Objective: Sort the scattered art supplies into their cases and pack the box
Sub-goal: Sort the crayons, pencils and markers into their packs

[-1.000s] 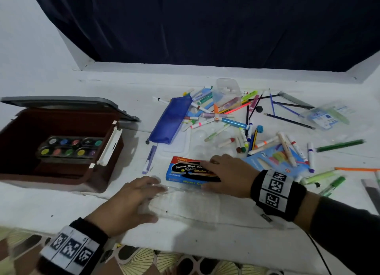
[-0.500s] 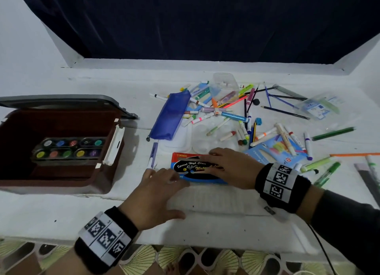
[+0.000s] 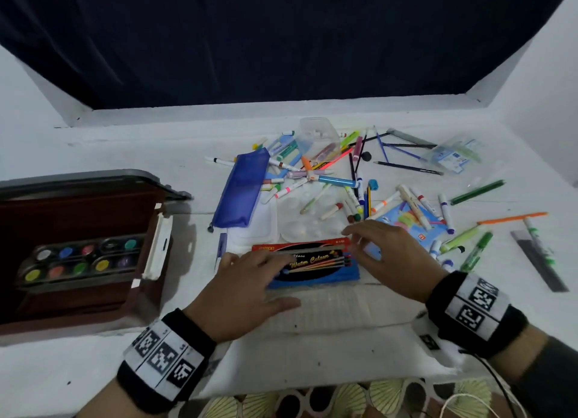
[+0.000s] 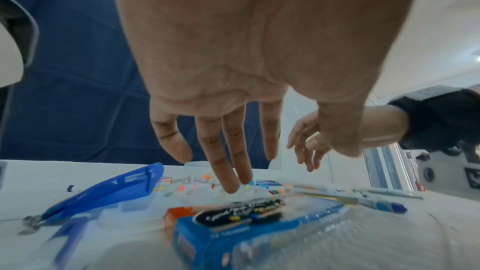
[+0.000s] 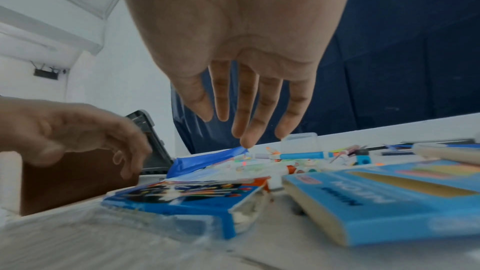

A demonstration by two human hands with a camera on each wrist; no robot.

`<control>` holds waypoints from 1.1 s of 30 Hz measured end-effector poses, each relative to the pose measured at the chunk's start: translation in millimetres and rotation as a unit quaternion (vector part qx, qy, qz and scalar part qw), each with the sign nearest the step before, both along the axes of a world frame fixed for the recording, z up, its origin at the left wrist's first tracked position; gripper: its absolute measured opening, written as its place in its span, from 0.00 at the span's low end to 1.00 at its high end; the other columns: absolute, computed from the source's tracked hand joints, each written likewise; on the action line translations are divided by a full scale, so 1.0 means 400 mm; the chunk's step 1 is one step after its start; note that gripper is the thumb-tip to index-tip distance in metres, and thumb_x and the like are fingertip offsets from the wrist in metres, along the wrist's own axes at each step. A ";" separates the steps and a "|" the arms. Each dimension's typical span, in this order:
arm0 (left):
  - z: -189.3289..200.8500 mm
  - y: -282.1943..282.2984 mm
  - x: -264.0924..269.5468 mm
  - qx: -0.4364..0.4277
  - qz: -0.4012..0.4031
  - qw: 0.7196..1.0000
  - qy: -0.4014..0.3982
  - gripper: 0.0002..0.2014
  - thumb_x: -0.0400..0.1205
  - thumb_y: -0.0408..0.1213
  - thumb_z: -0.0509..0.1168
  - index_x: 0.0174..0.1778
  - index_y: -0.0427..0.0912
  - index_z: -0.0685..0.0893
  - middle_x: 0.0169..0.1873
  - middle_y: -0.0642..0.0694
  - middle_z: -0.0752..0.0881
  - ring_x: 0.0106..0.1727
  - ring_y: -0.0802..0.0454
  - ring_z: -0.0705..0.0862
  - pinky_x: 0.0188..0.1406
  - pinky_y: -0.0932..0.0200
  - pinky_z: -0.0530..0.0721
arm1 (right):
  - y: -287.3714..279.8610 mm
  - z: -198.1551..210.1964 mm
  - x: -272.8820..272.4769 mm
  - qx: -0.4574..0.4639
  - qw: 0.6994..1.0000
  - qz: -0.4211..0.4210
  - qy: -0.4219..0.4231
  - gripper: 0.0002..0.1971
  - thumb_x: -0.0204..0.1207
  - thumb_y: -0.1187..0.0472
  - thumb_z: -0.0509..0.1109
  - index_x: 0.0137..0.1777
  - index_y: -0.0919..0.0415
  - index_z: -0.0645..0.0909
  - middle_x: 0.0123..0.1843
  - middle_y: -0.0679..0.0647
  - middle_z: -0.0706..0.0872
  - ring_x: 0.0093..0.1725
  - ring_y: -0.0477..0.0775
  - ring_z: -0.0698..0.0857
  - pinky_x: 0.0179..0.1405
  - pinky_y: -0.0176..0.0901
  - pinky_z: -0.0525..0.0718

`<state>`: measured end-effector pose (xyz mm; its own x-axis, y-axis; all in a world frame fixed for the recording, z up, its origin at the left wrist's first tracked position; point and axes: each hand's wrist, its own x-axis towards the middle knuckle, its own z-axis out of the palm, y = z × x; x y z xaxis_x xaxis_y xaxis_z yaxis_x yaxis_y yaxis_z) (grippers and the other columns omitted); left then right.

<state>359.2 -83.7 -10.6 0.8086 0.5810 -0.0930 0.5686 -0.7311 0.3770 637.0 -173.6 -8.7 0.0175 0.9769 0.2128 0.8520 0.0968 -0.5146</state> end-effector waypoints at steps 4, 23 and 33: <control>0.040 0.013 0.072 -0.012 0.030 0.999 -0.041 0.25 0.83 0.68 0.54 0.76 0.67 0.66 0.61 0.65 0.78 0.64 0.63 0.76 0.66 0.51 0.65 | 0.003 0.006 0.086 -0.028 0.999 -0.022 -0.036 0.13 0.80 0.57 0.71 0.63 0.48 0.83 0.49 0.41 0.84 0.47 0.43 0.83 0.49 0.41 0.82; -0.036 0.204 0.503 0.034 0.034 0.989 0.141 0.17 0.88 0.44 0.60 0.71 0.45 0.76 0.61 0.39 0.80 0.64 0.38 0.80 0.61 0.47 0.78 | 0.282 -0.020 0.218 -0.192 0.937 0.088 -0.280 0.13 0.79 0.49 0.65 0.52 0.59 0.79 0.54 0.57 0.81 0.54 0.61 0.84 0.52 0.55 0.84; -0.032 0.245 0.532 0.074 0.010 0.988 0.135 0.08 0.84 0.39 0.63 0.57 0.46 0.79 0.54 0.40 0.86 0.57 0.39 0.83 0.53 0.47 0.82 | 0.287 -0.031 0.184 -0.172 0.927 0.055 -0.328 0.13 0.82 0.53 0.62 0.58 0.60 0.80 0.57 0.58 0.85 0.56 0.62 0.86 0.49 0.51 0.82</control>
